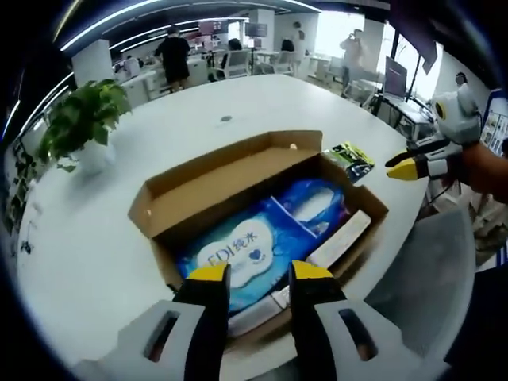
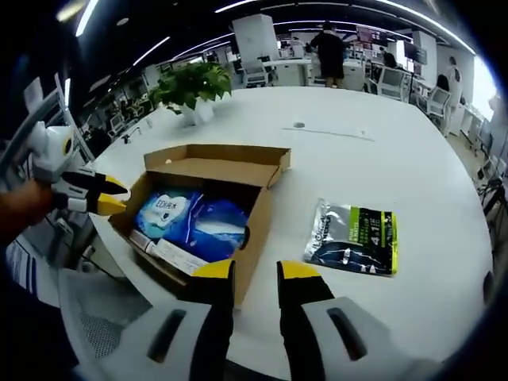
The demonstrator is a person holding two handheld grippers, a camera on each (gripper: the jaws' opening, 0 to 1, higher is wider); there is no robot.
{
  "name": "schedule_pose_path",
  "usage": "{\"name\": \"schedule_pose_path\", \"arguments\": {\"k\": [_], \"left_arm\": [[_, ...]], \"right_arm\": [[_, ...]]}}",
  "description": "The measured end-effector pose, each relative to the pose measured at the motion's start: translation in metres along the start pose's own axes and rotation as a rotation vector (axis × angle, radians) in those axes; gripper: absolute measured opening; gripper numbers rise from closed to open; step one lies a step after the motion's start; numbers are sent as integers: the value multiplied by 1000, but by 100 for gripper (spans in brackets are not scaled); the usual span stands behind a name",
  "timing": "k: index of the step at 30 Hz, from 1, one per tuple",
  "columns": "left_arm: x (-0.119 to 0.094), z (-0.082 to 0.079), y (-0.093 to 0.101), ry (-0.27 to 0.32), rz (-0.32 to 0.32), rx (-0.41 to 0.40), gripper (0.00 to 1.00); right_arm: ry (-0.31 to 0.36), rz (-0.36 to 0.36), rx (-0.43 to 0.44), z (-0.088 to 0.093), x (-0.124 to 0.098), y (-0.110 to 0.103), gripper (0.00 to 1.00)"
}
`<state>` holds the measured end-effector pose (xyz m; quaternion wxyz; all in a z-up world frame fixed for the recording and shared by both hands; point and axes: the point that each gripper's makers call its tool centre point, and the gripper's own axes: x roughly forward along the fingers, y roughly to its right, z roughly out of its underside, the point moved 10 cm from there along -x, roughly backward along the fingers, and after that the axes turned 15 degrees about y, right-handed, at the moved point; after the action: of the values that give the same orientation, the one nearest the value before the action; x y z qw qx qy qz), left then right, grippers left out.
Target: Operate the shoe box by opening the lid, removing the specified soft item, and placing it in the target area until the item is outside and the box remains undamaged.
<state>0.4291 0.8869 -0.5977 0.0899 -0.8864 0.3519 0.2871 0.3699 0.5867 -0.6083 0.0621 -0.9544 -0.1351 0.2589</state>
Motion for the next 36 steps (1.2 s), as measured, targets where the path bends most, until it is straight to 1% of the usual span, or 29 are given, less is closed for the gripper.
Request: {"name": "schedule_pose_path", "arguments": {"k": [3, 9, 16, 20, 24, 27, 32, 36], "left_arm": [[-8, 6, -9, 3, -11, -23, 27], [-20, 12, -20, 17, -21, -45, 26], [-26, 17, -31, 38, -24, -62, 25], [-25, 19, -37, 40, -23, -75, 25], [-22, 21, -42, 41, -18, -90, 25], [-20, 23, -46, 40, -11, -100, 24], [-15, 24, -47, 51, 12, -108, 24], [-10, 28, -46, 32, 23, -110, 24]], "right_arm": [[-5, -15, -14, -3, 4, -9, 19], [-3, -37, -45, -12, 12, -28, 19], [-13, -58, -70, -17, 22, -47, 19], [-22, -72, -81, -20, 29, -56, 19], [-39, -91, -96, -21, 41, -65, 18], [-57, -112, -106, -20, 55, -72, 18], [-90, -142, -126, -17, 75, -80, 17], [-109, -162, -126, -14, 91, -84, 17]]}}
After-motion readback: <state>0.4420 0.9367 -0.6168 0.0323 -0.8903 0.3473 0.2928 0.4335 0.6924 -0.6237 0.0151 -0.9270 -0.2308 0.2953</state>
